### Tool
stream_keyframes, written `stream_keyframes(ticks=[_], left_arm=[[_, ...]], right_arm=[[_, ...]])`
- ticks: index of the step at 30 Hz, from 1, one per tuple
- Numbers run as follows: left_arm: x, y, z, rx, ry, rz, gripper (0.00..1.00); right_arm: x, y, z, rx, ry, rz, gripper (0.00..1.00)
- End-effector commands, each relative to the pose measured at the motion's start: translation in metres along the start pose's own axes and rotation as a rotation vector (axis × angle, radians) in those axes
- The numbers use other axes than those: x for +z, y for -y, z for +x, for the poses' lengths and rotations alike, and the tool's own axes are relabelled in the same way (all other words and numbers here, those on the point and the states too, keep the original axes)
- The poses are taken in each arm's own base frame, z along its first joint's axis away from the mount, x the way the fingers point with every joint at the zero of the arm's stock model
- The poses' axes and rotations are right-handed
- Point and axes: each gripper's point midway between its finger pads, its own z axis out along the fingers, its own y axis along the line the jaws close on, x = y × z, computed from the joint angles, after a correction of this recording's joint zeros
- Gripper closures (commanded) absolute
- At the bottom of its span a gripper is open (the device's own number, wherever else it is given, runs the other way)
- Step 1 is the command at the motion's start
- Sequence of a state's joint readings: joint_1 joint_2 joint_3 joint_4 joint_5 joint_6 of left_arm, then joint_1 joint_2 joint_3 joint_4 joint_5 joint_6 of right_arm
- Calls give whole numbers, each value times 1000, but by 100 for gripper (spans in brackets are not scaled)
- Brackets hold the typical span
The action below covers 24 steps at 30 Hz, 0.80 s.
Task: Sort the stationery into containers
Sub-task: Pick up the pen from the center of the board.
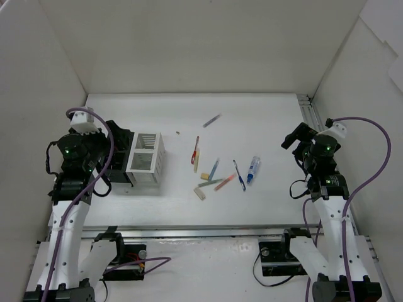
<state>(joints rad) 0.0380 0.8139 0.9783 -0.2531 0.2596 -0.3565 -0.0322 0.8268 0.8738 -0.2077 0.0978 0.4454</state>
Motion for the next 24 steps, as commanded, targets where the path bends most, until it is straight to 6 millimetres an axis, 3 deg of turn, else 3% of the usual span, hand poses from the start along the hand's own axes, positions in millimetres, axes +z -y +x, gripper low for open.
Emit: stream_keyframes(ticks=[1, 6, 7, 8, 10, 13, 14, 15, 16, 20, 24], left_arm=[[2, 30, -18, 58, 25, 139, 0], [32, 69, 1, 121, -82, 240, 0], [45, 84, 18, 139, -143, 263, 0], [50, 90, 15, 155, -148, 244, 0], [69, 114, 29, 196, -208, 274, 0], [94, 129, 54, 213, -304, 263, 0], [101, 132, 61, 215, -329, 258, 0], [114, 131, 82, 218, -392, 238, 0], [120, 132, 84, 223, -415, 212, 0], [139, 144, 126, 279, -534, 159, 0], [161, 141, 165, 359, -615, 59, 5]], right_arm=[[-2, -9, -26, 18, 69, -20, 2], [9, -5, -12, 22, 21, 6, 2], [11, -6, -9, 9, 4, -1, 2], [14, -7, -8, 6, -10, -2, 2], [17, -10, -3, 4, -38, -17, 2], [21, -17, 4, -28, -76, -53, 2], [26, -14, 9, -36, -105, -40, 2], [27, -20, 13, -45, -130, -72, 2], [29, -22, 17, -48, -149, -85, 2], [40, -27, 32, -53, -219, -104, 2], [49, -30, 39, -58, -257, -110, 2]])
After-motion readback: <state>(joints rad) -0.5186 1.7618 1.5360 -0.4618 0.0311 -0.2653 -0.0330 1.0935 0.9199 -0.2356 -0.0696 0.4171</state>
